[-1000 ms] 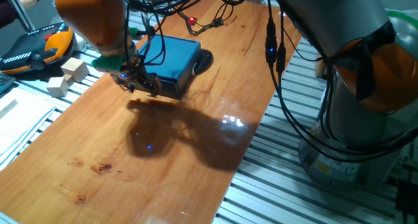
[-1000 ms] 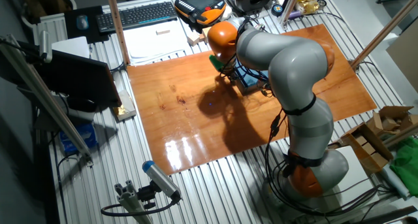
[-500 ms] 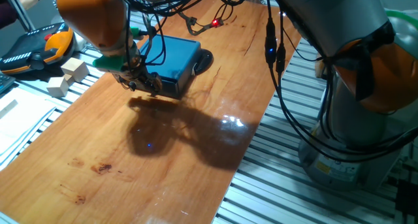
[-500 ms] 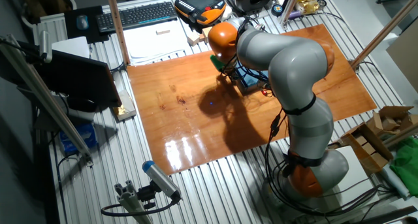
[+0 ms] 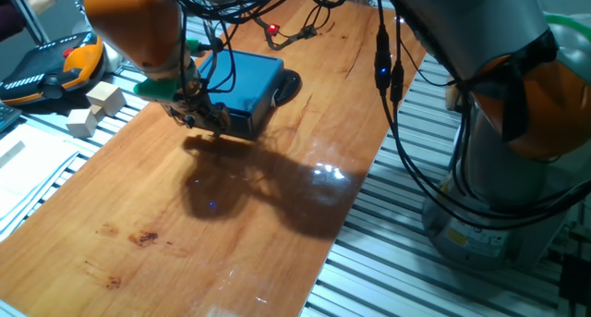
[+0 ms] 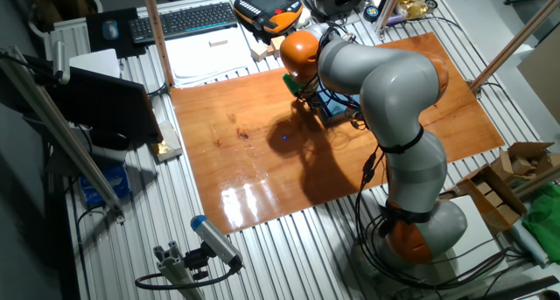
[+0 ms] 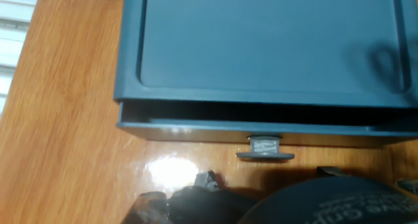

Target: Grasp the handle and close the drawer

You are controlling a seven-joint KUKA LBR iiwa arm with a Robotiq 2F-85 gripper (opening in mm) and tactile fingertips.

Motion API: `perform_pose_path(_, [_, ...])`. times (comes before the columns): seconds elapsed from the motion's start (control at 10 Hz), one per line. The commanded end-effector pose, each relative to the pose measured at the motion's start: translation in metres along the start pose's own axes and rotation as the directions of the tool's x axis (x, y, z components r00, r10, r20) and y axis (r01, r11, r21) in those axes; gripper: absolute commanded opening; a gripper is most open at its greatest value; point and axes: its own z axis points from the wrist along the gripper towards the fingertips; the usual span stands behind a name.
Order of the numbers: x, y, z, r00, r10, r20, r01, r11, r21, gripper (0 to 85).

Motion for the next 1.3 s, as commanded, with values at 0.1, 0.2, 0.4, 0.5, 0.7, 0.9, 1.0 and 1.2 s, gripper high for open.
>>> perform_pose_path(0.1, [-0.0007, -0.0008, 0.0023, 1.0, 0.002, 0.0, -0.002, 1.0, 0.0, 73.3])
perform_pose_path(0.2, [-0.0014, -0.0014, 0.0035, 1.0, 0.002, 0.0, -0.002, 1.0, -0.001, 73.0])
perform_pose_path(0.4, [-0.0023, -0.0022, 0.0041, 1.0, 0.002, 0.004, -0.002, 1.0, 0.0, 70.0])
perform_pose_path(0.5, [-0.0028, -0.0025, 0.0042, 1.0, 0.002, 0.007, -0.002, 1.0, 0.0, 69.3])
perform_pose_path(0.7, [-0.004, -0.0028, 0.0067, 1.0, 0.001, 0.009, -0.001, 1.0, -0.003, 68.3])
perform_pose_path(0.9, [-0.0054, -0.0033, 0.0077, 1.0, 0.0, 0.011, 0.0, 1.0, -0.002, 68.0])
perform_pose_path(1.0, [-0.0057, -0.0035, 0.0081, 1.0, 0.0, 0.012, 0.0, 1.0, -0.002, 68.0])
perform_pose_path(1.2, [-0.0061, -0.0036, 0.0087, 1.0, -0.002, 0.014, 0.002, 1.0, -0.003, 64.7])
